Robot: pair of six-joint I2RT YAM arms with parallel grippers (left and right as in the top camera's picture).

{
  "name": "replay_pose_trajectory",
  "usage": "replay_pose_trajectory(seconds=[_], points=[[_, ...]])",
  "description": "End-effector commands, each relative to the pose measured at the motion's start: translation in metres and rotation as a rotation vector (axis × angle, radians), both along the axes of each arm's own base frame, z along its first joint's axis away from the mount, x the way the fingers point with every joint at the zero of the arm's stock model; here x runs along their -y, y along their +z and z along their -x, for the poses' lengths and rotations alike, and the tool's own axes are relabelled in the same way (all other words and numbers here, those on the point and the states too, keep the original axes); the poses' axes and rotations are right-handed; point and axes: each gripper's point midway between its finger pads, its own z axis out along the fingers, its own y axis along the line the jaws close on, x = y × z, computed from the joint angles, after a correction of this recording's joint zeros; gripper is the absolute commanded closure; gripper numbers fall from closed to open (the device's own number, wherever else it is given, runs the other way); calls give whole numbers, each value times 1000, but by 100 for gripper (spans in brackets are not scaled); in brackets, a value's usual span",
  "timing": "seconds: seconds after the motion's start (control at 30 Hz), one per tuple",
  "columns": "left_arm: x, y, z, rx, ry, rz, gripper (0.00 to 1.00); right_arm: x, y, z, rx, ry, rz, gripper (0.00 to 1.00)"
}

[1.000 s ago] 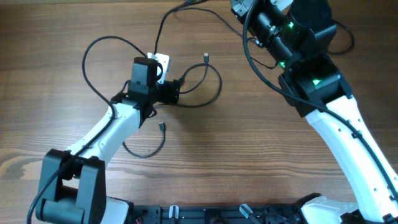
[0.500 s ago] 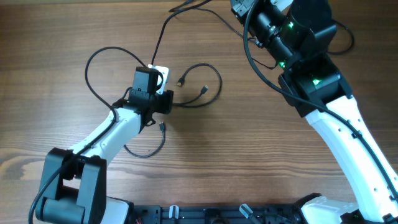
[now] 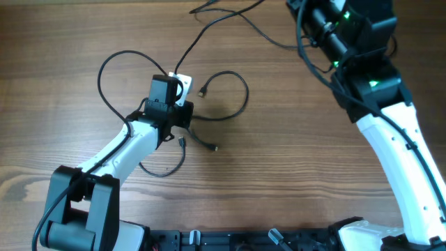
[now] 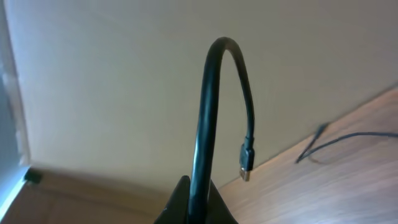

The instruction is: Untangle cables

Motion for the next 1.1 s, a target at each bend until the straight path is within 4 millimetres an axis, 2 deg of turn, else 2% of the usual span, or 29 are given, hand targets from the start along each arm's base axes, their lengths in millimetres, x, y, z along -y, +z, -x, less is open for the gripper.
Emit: replay_pose_trajectory(seconds=[0.0, 0.2, 0.3, 0.4, 0.5, 0.63, 0.67, 0.77, 0.8, 0.9, 1.07], points=[[6, 3, -5, 36, -42, 7, 96, 33, 4, -1, -4, -81, 23, 96], [22, 8, -5, 43, -99, 83, 96, 86, -19, -8, -89, -192, 66, 96], [41, 17, 2, 62, -229, 124, 96, 114, -30, -9, -130, -246, 101, 96], [59, 32, -1, 140, -325, 106, 96, 133, -40, -8, -166, -279, 128, 96], [84, 48, -6, 278, -491, 34, 96, 154, -47, -7, -189, -316, 169, 96], [109, 72, -14, 455, -629, -40, 96, 187, -59, -2, -238, -378, 208, 96], [111, 82, -21, 518, -641, -71, 96, 209, -65, 2, -261, -413, 249, 95], [109, 92, -29, 565, -614, -89, 96, 247, -78, 12, -318, -490, 301, 96], [109, 95, -32, 588, -617, -109, 96, 265, -86, 17, -352, -526, 328, 96], [111, 99, -33, 657, -722, -218, 96, 301, -107, 22, -427, -581, 374, 96], [141, 102, -13, 697, -875, -161, 96, 342, -137, 24, -514, -644, 379, 96]])
